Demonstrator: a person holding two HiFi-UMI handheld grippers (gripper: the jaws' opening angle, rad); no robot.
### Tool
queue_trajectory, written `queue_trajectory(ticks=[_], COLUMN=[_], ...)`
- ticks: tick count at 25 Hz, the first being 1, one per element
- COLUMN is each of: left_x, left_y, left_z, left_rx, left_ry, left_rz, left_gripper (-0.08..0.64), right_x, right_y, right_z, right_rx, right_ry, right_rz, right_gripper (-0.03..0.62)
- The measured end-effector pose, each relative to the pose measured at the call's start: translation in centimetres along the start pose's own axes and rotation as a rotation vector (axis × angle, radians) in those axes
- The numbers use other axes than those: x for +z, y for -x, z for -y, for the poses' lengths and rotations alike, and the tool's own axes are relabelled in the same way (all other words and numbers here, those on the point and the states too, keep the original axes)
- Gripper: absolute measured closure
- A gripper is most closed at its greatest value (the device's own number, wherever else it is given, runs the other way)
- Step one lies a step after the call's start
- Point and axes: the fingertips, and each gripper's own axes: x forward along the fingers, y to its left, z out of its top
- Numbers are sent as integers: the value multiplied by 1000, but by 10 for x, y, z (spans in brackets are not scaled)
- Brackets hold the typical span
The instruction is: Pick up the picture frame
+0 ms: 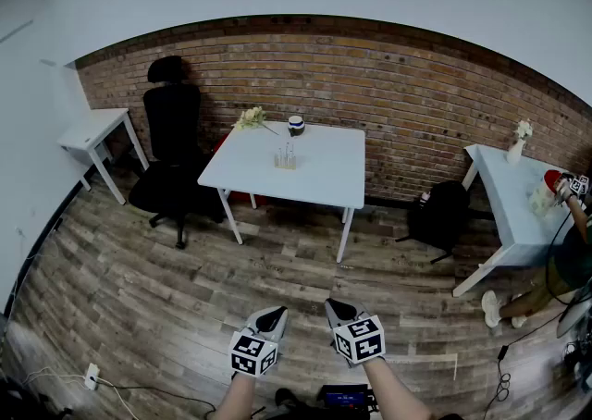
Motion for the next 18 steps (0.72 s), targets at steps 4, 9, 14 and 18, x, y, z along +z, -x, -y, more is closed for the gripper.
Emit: queue_trajectory(ticks=[4,9,14,18], left_x=[-2,1,0,3], left_y=[-2,-5,-4,-6], left_z=[8,11,11,13], left_rx=[-4,-2,-5,-6], left_ry=[-10,-17,-7,2], left_rz=[-9,-12,-13,-8], left_gripper=[548,548,548,548], right_x=[-4,-2,-3,-3], right_y=[6,8,7,8], right_z=[2,7,7,4], right_rx=[-1,-1,5,30], right_ry=[4,2,-8,-2], right_rz=[-4,-1,-2,-9], right_gripper=[584,584,584,584])
